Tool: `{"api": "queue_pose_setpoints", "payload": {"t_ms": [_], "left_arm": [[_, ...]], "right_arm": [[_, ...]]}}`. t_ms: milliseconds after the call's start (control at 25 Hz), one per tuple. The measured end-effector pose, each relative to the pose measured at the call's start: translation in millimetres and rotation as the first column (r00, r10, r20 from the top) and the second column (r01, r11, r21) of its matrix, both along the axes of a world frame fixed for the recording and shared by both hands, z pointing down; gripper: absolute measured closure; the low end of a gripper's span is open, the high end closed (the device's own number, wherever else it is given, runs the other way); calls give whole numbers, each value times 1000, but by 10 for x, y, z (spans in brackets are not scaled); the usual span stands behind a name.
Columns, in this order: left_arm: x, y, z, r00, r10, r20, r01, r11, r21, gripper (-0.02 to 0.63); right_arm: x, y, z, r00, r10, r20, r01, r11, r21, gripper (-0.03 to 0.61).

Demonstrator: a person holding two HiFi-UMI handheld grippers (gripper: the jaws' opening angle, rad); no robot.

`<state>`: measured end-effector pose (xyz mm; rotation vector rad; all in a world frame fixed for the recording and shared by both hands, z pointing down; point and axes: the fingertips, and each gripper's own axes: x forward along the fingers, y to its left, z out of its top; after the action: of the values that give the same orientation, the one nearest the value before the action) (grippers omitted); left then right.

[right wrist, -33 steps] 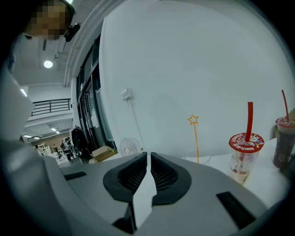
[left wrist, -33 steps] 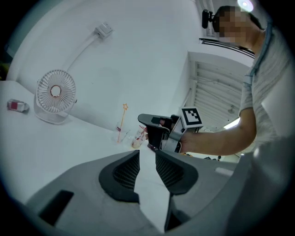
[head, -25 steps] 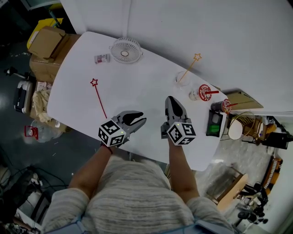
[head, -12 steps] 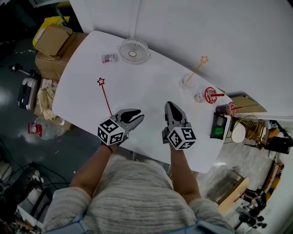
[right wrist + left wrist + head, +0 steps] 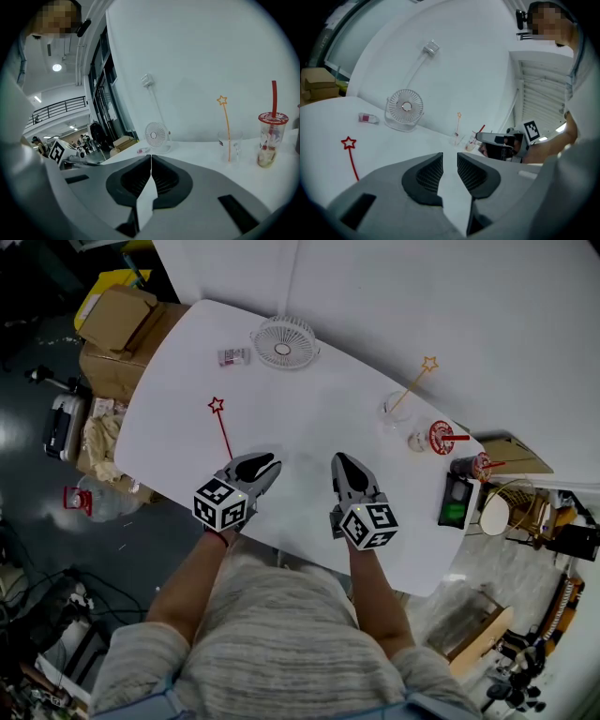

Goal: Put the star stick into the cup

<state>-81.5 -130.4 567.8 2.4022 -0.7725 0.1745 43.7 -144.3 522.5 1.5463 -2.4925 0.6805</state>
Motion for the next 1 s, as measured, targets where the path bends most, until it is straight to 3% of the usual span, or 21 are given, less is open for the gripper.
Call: {"api": "queue_pose_setpoints", "payload": {"t_ms": [280,560,800,1000], "left_arm": [[-349,-178,240,989,-117,86,122,990,-65,511],[-668,-280,484,955,-213,205,241,962,-127,511],[-945,-365,650,909,-299,289,357,918,-174,511],[-1141,-409,803,871,-347,348,439,867,-235,511]], "right_arm": [[-34,-41,45,1000,-11,-2,11,1000,-10,566],[-115,-71,67,999,-36,-5,36,999,-16,566],[-123,-84,112,999,-51,-11,50,998,-26,566],[-131,-95,126,998,-56,-9,55,998,-31,566]]}}
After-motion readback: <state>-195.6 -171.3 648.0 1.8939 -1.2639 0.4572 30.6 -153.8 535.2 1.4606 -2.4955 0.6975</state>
